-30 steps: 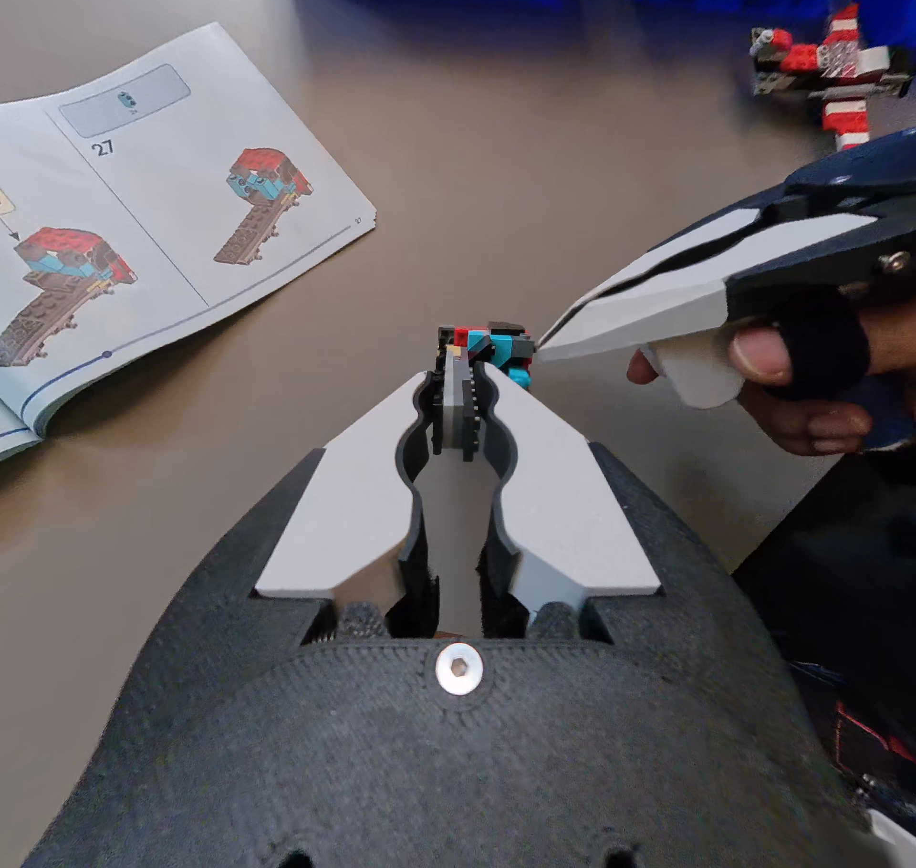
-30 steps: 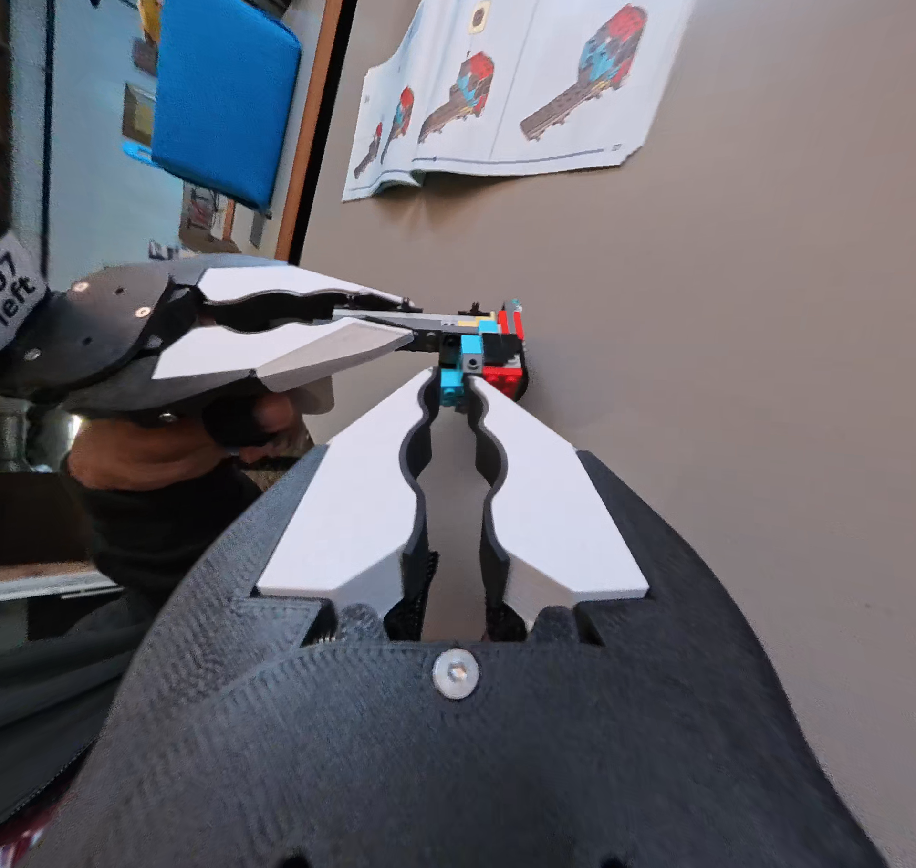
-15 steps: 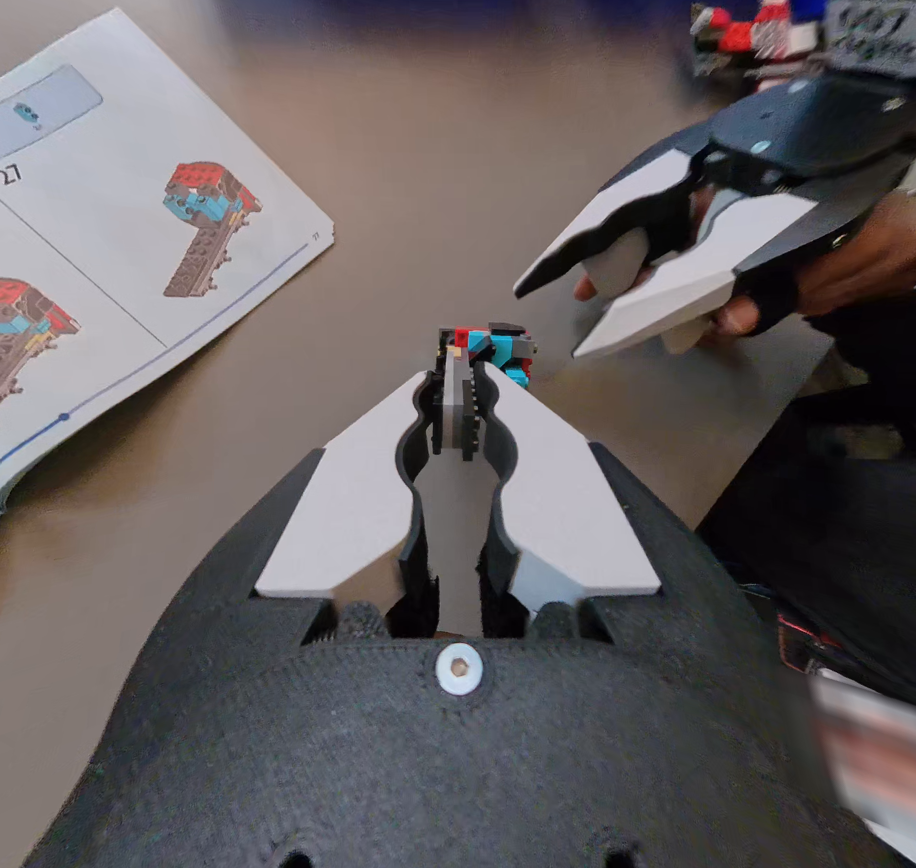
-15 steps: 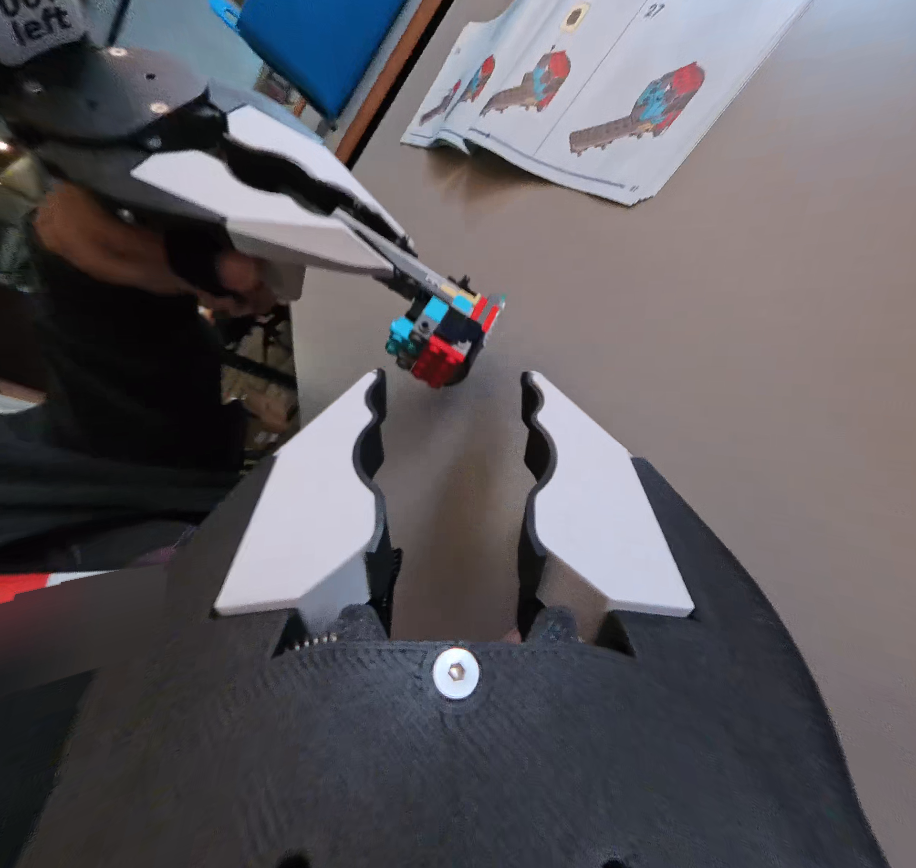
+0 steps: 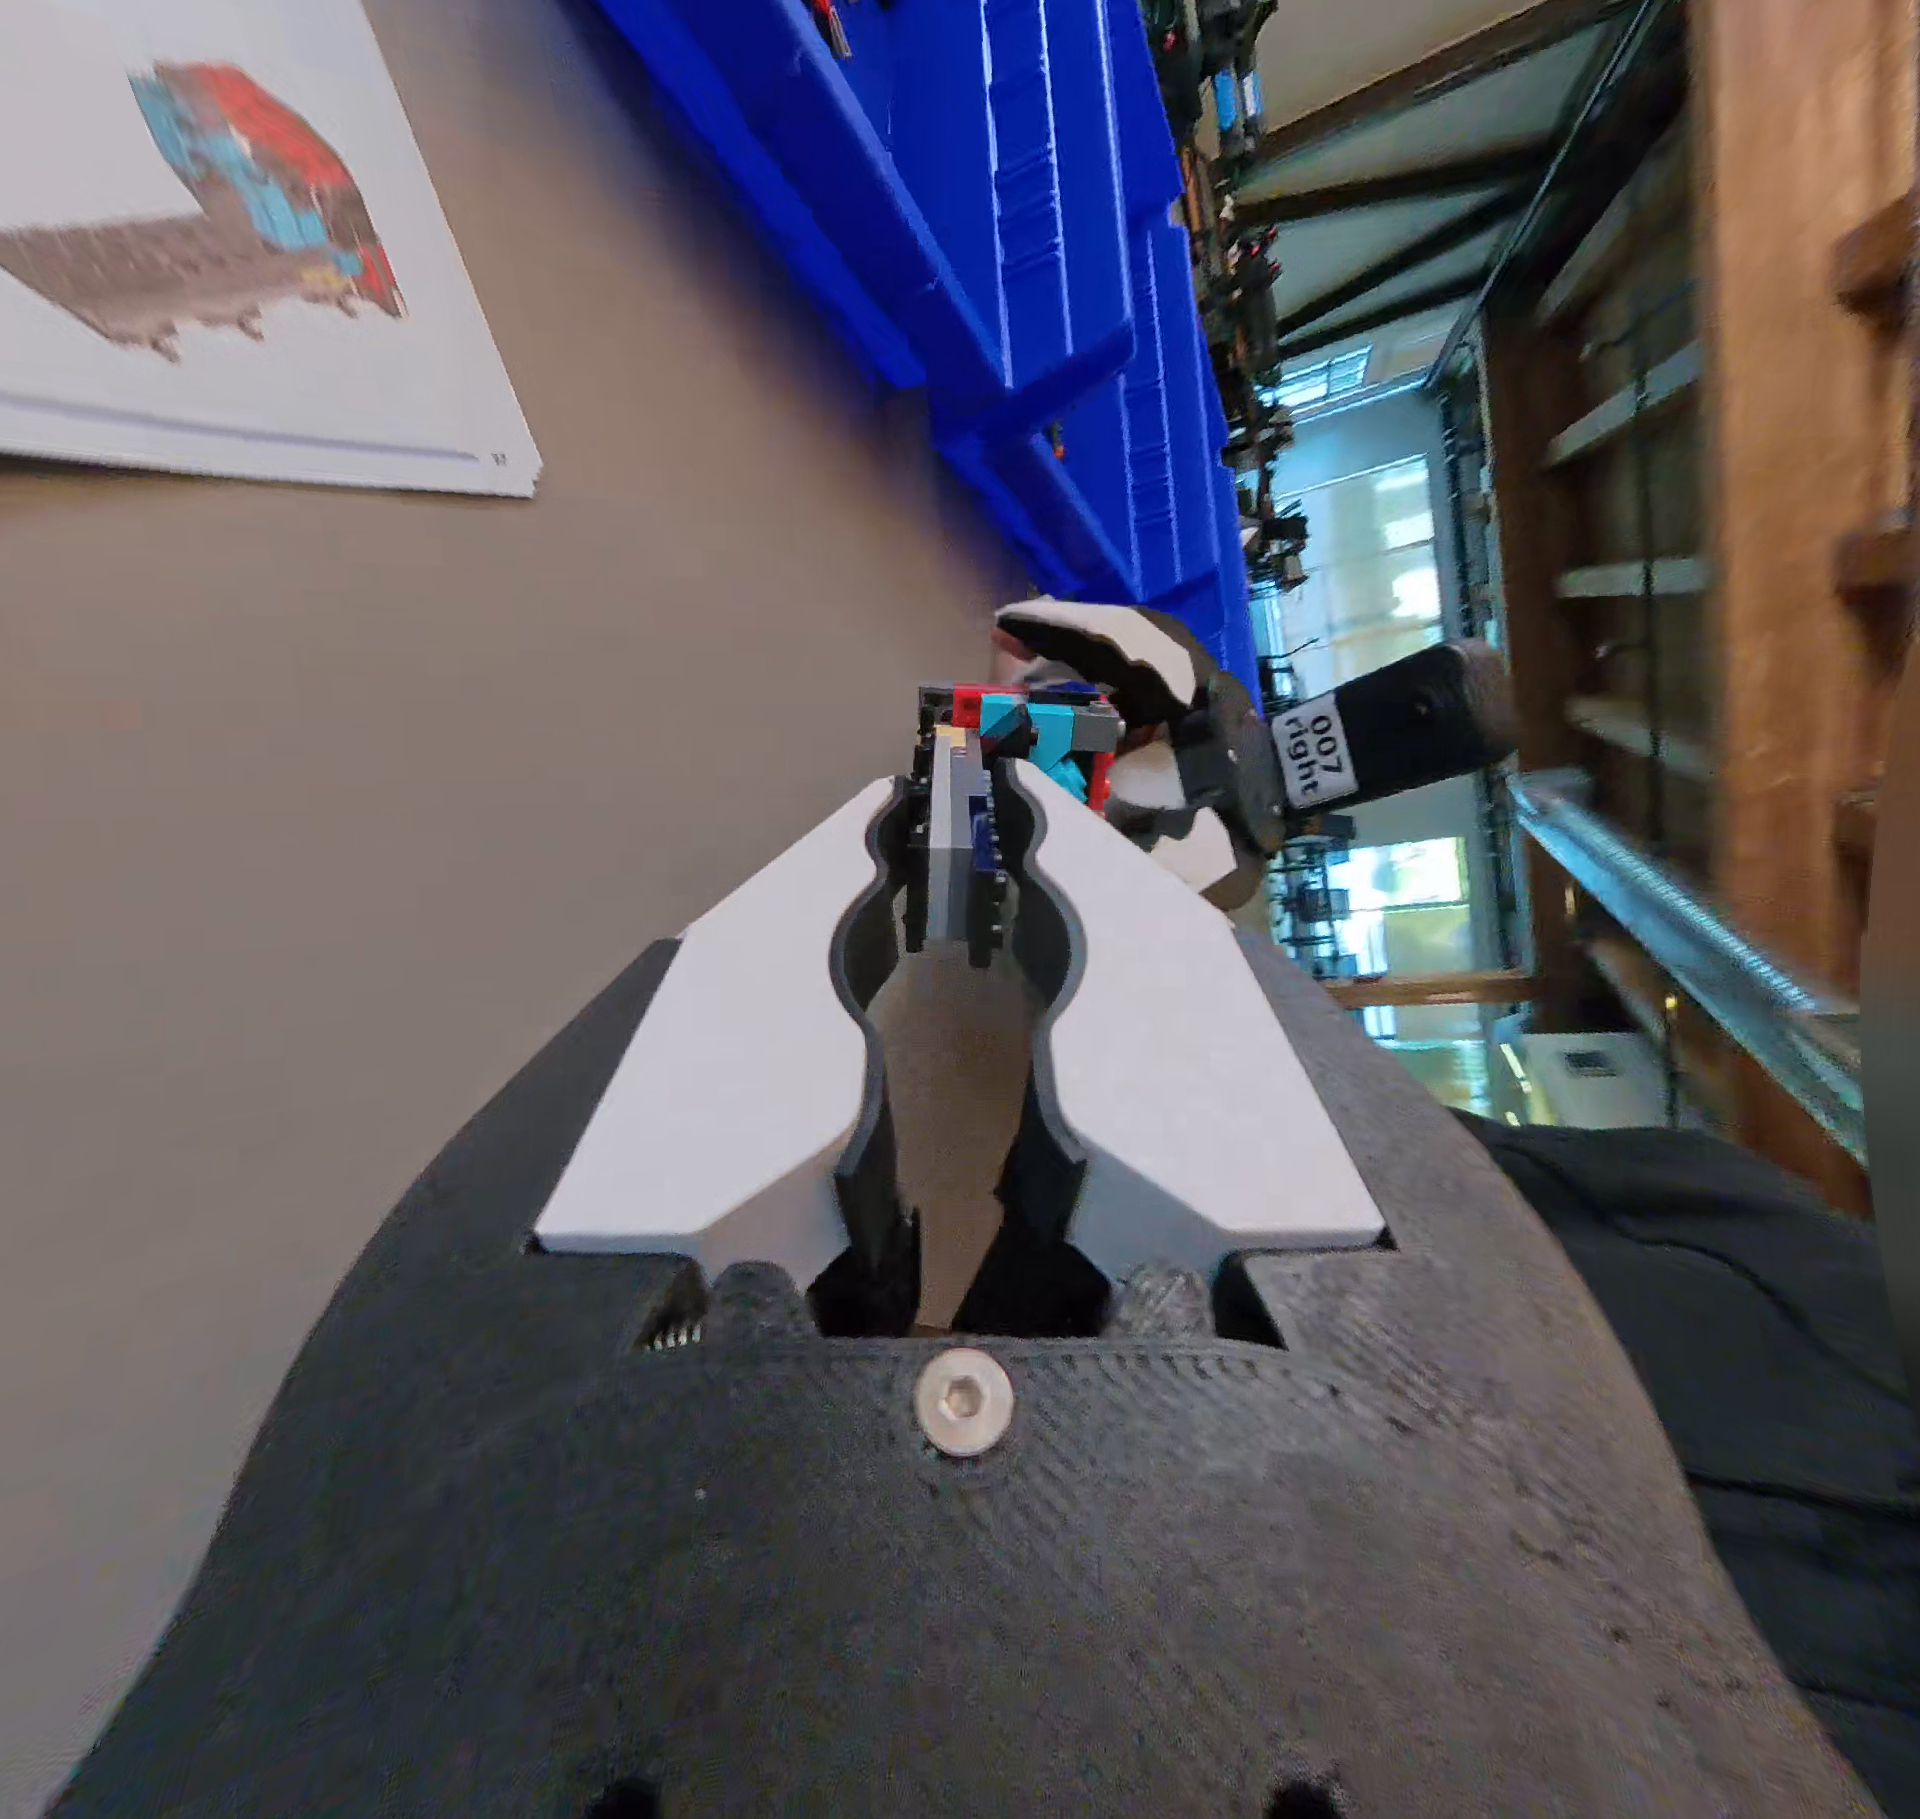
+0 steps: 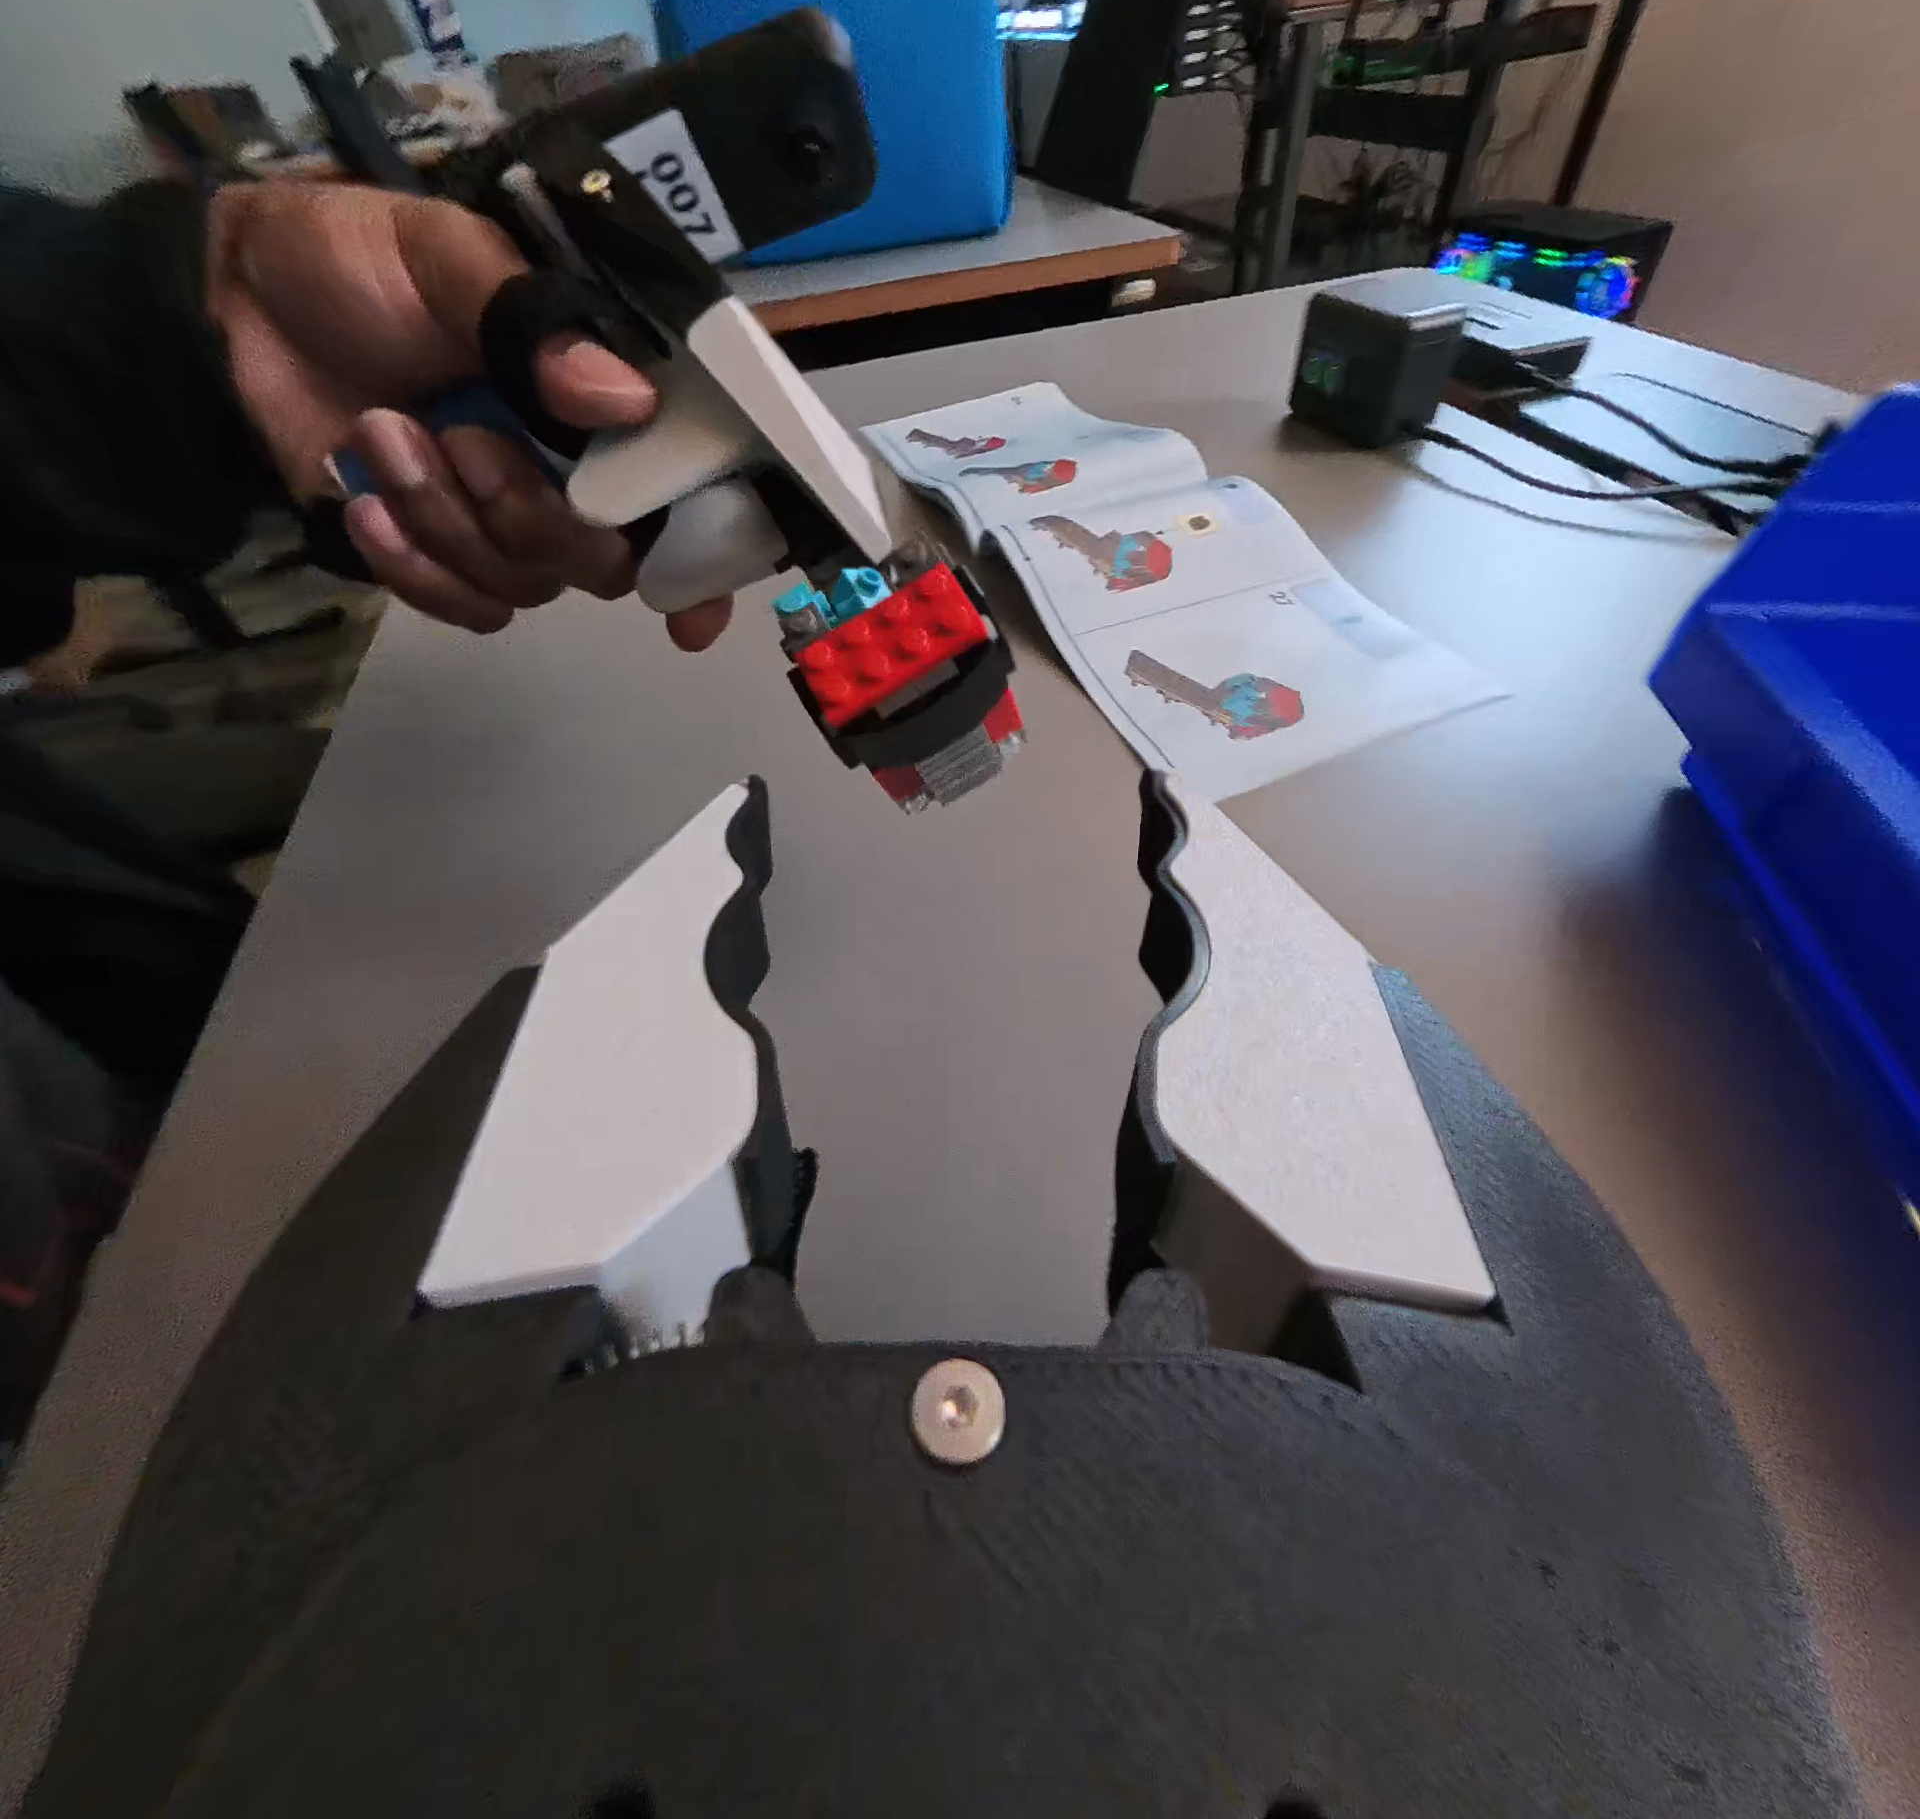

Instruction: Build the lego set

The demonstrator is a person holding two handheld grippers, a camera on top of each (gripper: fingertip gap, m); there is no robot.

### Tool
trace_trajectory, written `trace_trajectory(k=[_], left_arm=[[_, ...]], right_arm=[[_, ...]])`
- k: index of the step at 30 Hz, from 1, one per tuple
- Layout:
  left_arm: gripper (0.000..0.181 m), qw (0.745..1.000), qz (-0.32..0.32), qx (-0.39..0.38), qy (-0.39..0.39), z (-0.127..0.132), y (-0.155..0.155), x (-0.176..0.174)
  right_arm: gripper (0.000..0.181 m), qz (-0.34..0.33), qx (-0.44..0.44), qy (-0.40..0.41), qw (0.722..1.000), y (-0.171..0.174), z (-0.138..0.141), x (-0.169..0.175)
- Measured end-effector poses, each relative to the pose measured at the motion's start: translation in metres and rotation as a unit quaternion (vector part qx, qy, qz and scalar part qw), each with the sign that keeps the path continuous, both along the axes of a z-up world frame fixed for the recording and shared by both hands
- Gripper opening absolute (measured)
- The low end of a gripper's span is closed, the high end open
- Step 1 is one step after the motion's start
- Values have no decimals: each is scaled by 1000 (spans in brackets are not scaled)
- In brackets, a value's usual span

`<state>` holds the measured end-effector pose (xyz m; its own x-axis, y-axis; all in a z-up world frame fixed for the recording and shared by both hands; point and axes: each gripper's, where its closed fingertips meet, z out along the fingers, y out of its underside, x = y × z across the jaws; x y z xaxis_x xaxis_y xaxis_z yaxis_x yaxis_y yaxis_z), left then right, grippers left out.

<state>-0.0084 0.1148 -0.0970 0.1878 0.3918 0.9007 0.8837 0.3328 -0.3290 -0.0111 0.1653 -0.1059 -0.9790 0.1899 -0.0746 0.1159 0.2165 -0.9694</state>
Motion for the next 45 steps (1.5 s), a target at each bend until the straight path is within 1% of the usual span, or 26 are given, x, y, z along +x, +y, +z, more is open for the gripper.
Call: trace_trajectory(k=[3,5,7,9,14,18,20,23,27,29,32,35,39,45], left_arm=[[15,1000,1,4,-9,-3,9,4],[15,1000,-6,3,-12,-4,16,7],[15,1000,-9,9,-17,-4,21,9],[15,1000,-6,19,-20,-2,24,9],[17,999,-7,43,-22,6,35,10],[25,998,-12,56,-31,7,47,11],[26,997,-10,68,-33,9,52,11],[17,996,-10,80,-27,13,58,12],[15,995,-8,97,-23,19,64,14],[15,994,-7,107,-26,21,66,16],[15,993,-10,114,-27,25,69,20],[15,992,-10,122,-28,30,71,23],[15,991,-8,127,-26,37,72,25],[15,991,-20,126,-30,37,77,31]], right_arm=[[73,45,7,34,998,-9,0,8],[70,57,11,46,997,-14,-1,8],[63,68,8,49,996,-15,-1,8],[49,80,-6,50,996,-14,3,11],[48,76,-44,57,995,-4,14,10],[48,72,-65,47,994,6,20,7],[48,67,-71,46,994,10,22,5],[48,69,-89,41,993,15,29,5],[49,81,-114,31,990,21,38,8],[60,89,-136,23,986,26,46,11],[67,94,-149,16,984,29,50,15],[67,90,-139,15,986,25,46,20],[65,76,-158,6,985,24,50,24],[59,65,-159,25,985,26,53,27]])
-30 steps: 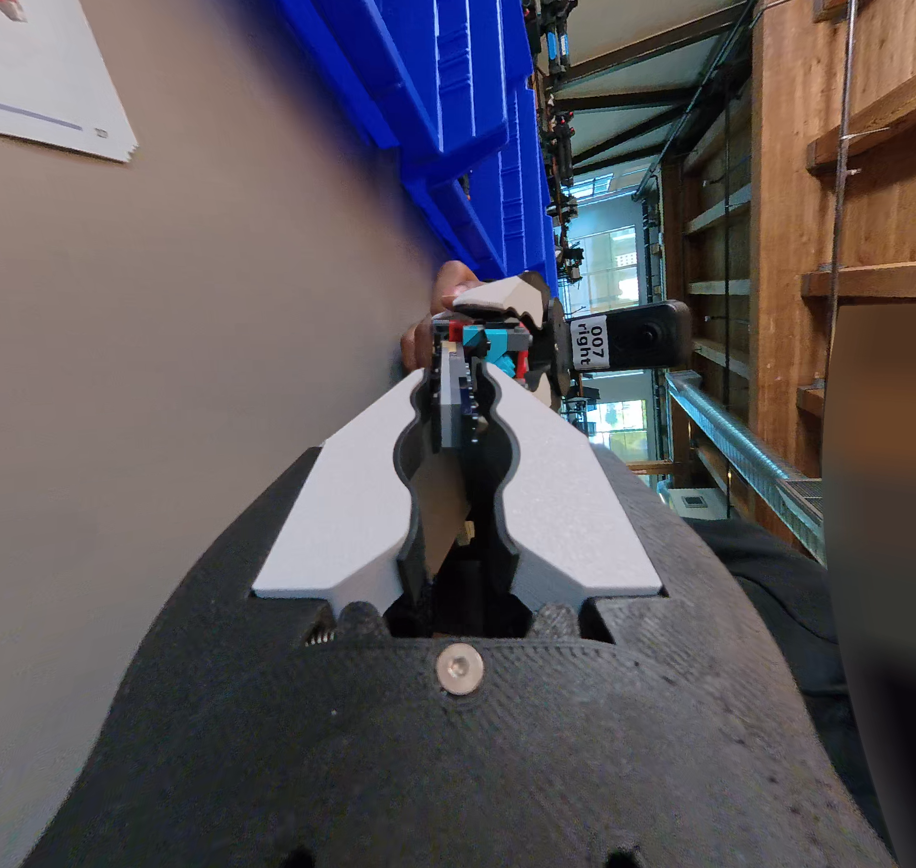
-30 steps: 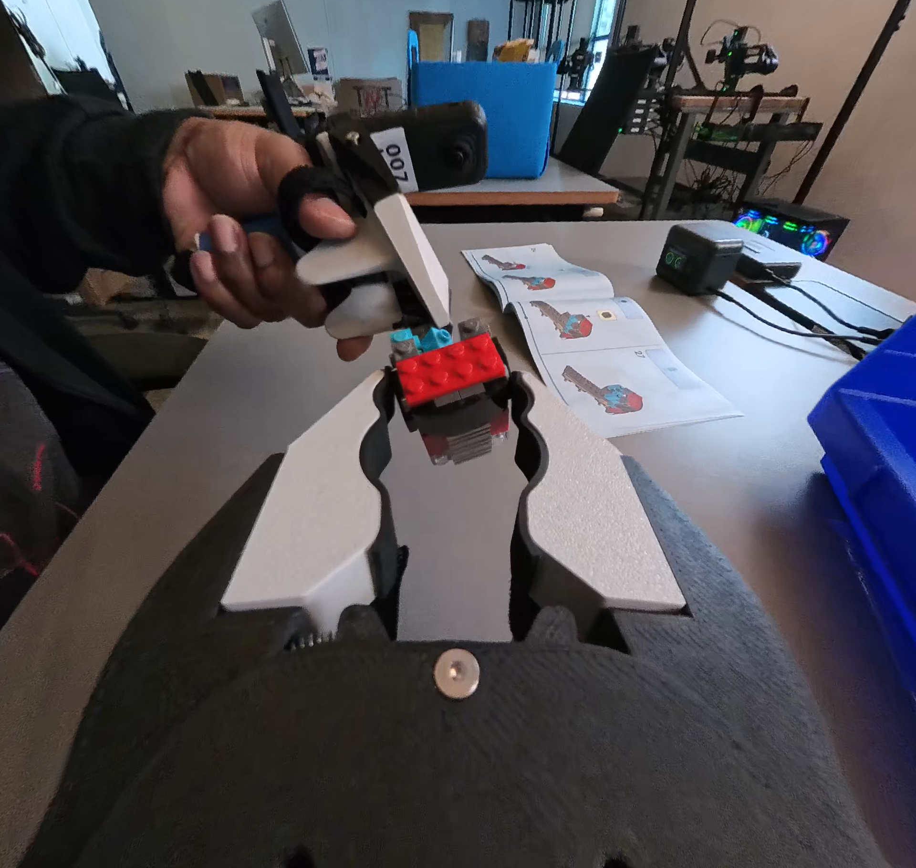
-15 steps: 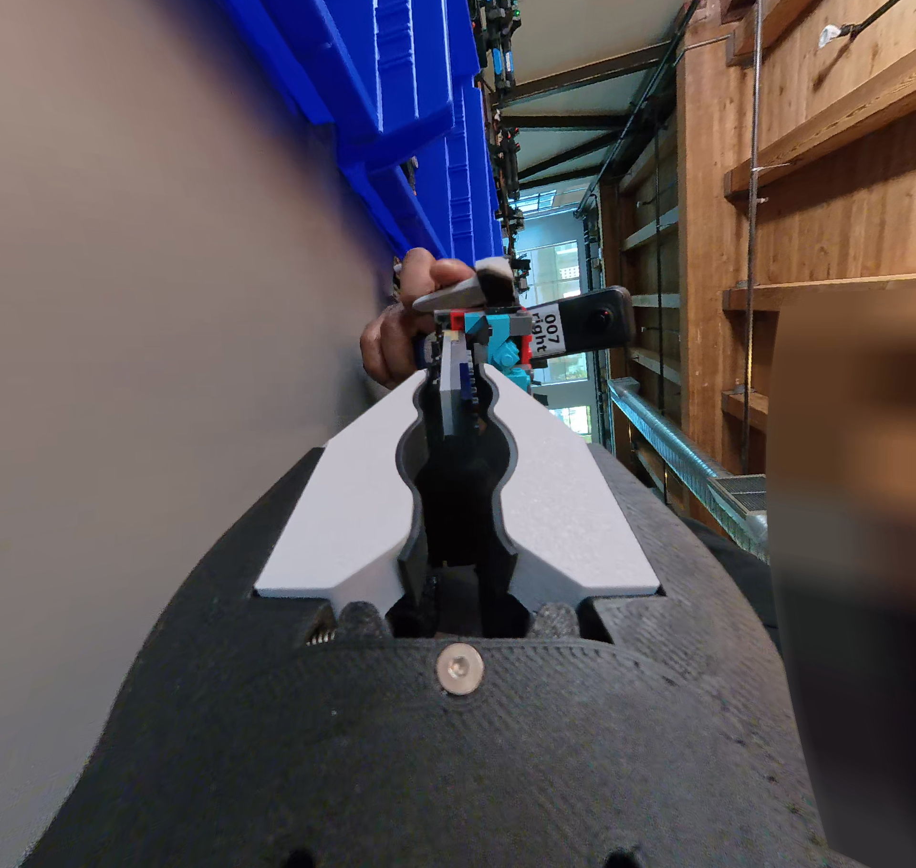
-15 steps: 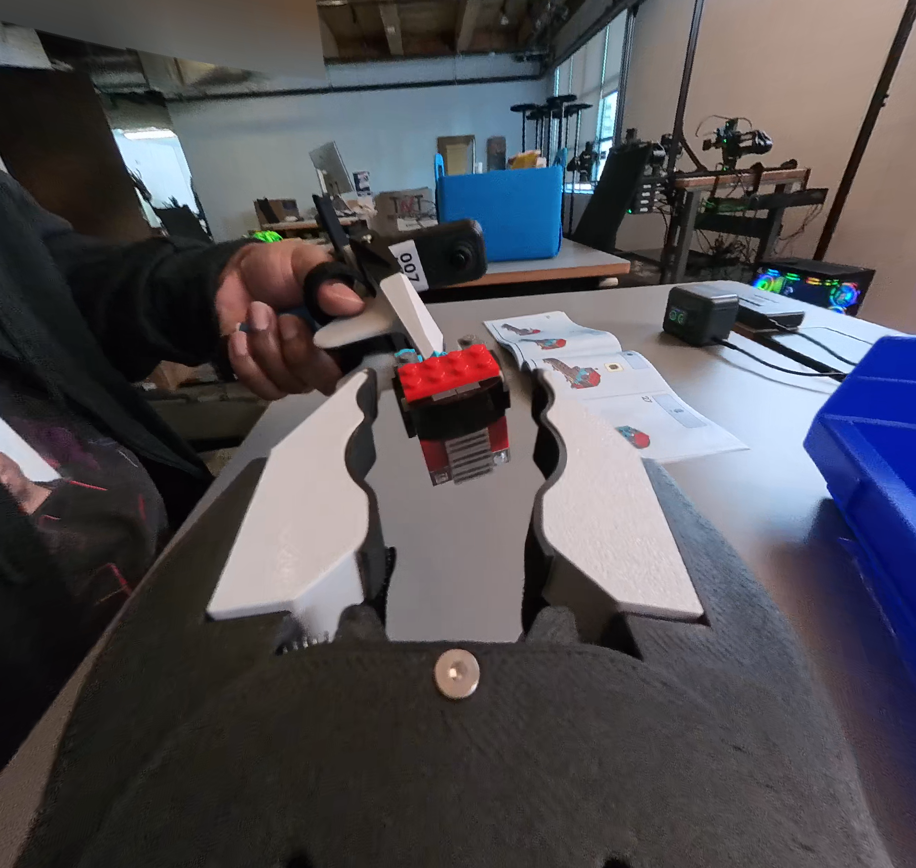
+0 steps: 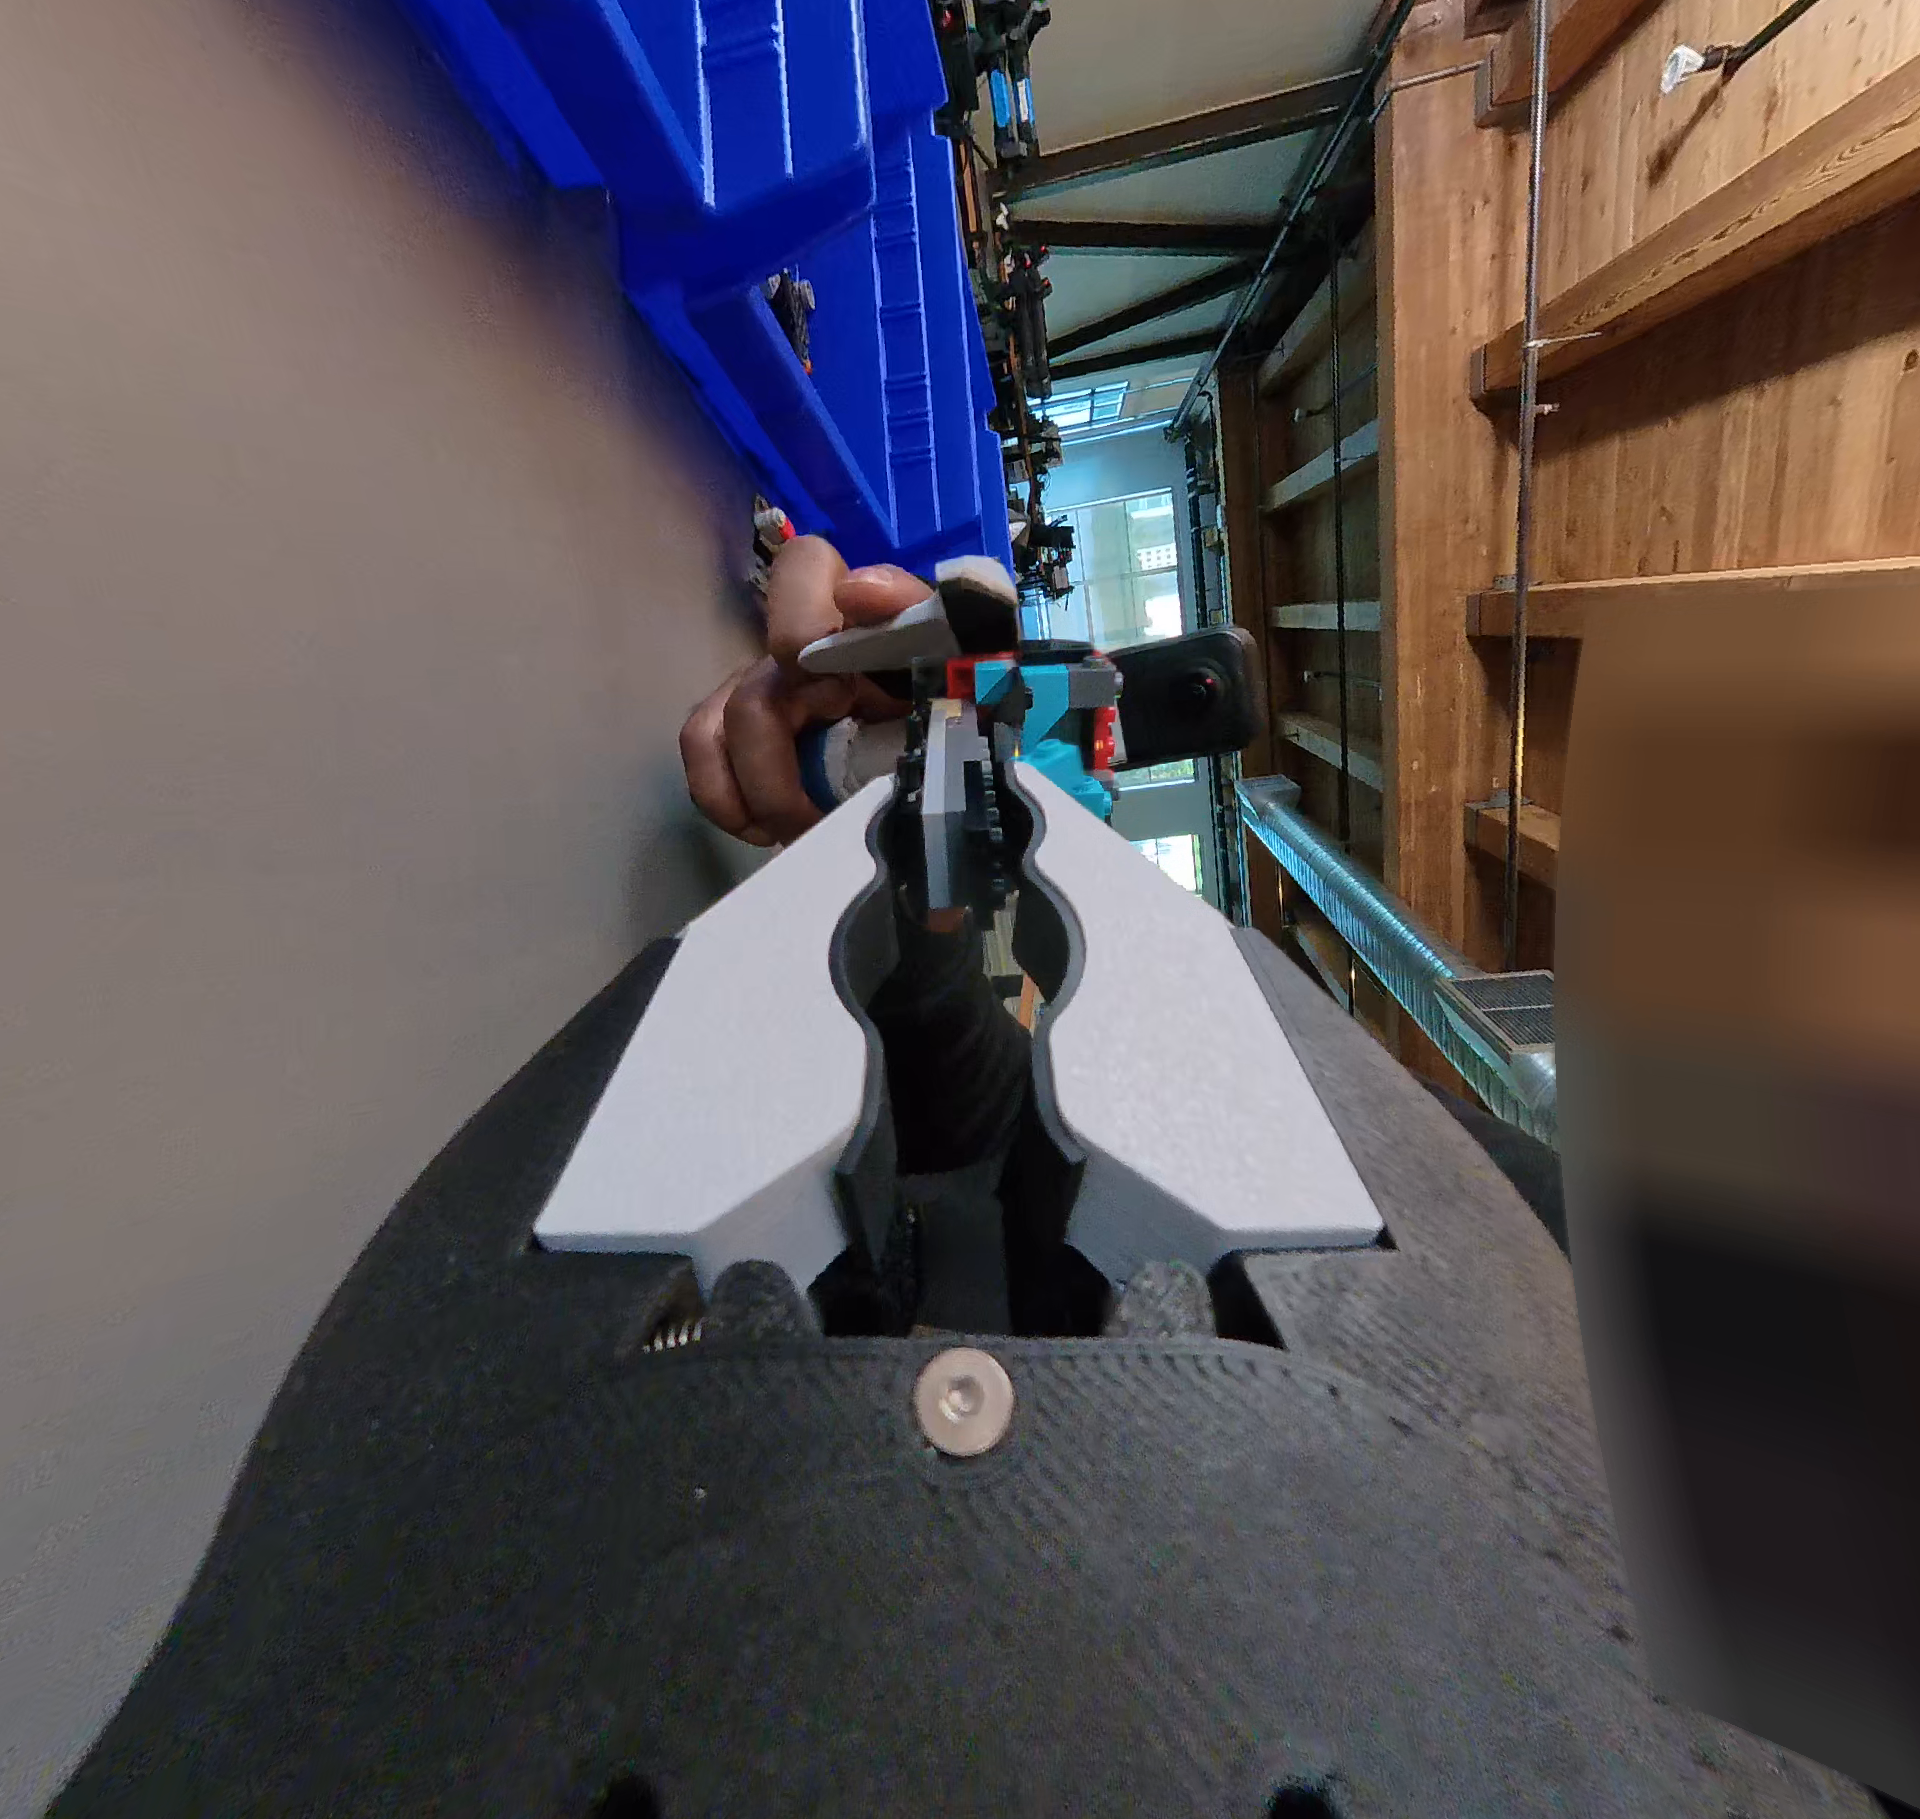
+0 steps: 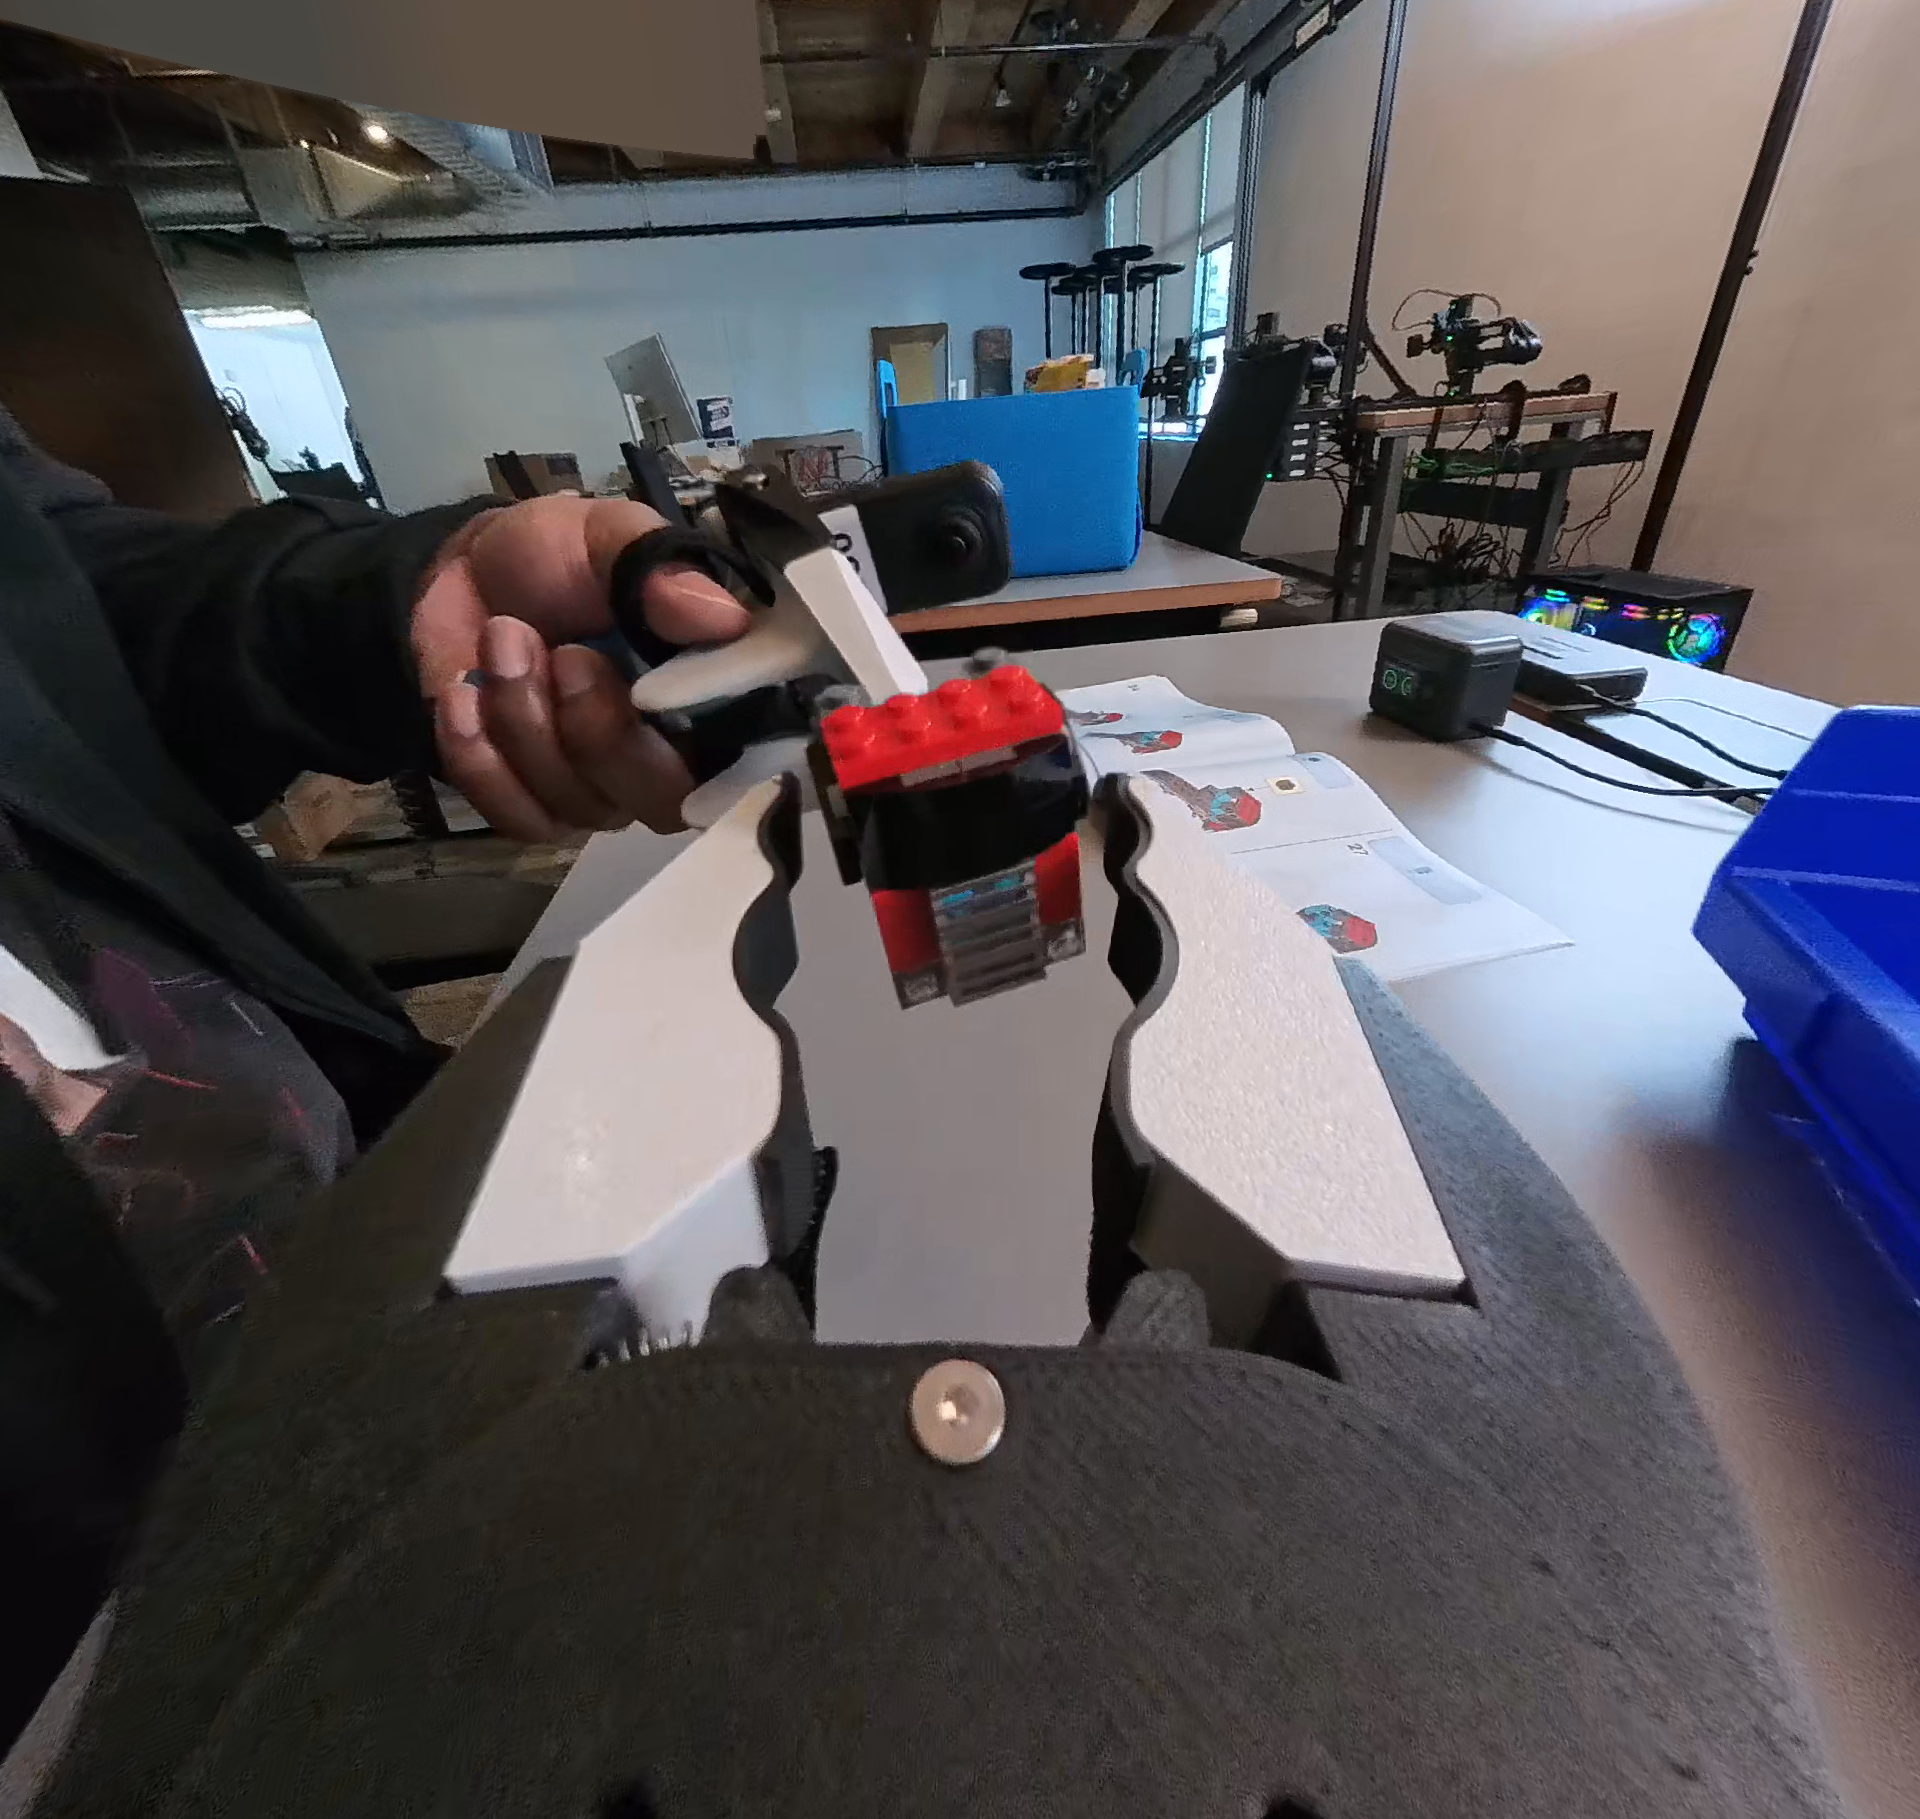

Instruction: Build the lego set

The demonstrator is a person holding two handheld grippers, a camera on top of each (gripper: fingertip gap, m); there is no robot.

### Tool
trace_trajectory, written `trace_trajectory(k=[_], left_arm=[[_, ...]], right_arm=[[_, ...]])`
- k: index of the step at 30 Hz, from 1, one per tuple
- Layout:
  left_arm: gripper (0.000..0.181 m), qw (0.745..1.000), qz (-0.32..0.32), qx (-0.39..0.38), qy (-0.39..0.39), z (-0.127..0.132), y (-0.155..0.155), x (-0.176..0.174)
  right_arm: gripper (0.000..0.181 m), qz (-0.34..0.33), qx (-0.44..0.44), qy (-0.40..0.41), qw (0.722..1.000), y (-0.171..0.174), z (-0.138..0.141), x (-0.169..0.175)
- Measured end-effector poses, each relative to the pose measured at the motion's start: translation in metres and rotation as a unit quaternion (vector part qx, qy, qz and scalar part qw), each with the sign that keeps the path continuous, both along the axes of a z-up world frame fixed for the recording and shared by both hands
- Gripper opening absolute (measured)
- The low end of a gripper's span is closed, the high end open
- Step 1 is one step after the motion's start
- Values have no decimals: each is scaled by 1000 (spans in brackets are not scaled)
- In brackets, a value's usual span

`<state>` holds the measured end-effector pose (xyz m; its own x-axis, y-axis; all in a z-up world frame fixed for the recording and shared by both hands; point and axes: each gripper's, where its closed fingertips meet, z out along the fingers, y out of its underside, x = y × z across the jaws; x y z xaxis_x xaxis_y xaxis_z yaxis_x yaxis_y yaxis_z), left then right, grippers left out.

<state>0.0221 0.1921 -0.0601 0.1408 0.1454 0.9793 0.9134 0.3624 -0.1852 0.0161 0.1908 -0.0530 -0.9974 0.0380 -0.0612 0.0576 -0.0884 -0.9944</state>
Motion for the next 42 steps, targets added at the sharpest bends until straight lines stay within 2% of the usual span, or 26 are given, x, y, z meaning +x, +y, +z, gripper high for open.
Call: trace_trajectory(k=[6,12,20,26,30,33,37,42], left_arm=[[15,1000,7,-12,-19,-9,1,0],[15,1000,7,-11,-21,-11,2,-1],[23,1000,1,10,-2,3,3,0],[34,999,-6,-21,32,7,-3,2],[47,992,-18,-85,87,13,-12,0],[53,974,-38,-160,156,25,-16,-2],[54,920,-92,-270,270,41,-9,-3],[34,853,-181,-337,354,41,14,4]], right_arm=[[46,1,19,-10,1000,-1,-9,-1],[45,9,27,-19,999,1,-13,-1],[45,24,-16,-40,999,6,-2,-2],[45,29,-57,-57,996,14,10,-5],[45,31,-66,-61,995,18,12,-6],[45,43,-73,-68,994,18,14,-4],[45,62,-81,-79,992,18,15,1],[45,78,-84,-90,989,19,15,4]])
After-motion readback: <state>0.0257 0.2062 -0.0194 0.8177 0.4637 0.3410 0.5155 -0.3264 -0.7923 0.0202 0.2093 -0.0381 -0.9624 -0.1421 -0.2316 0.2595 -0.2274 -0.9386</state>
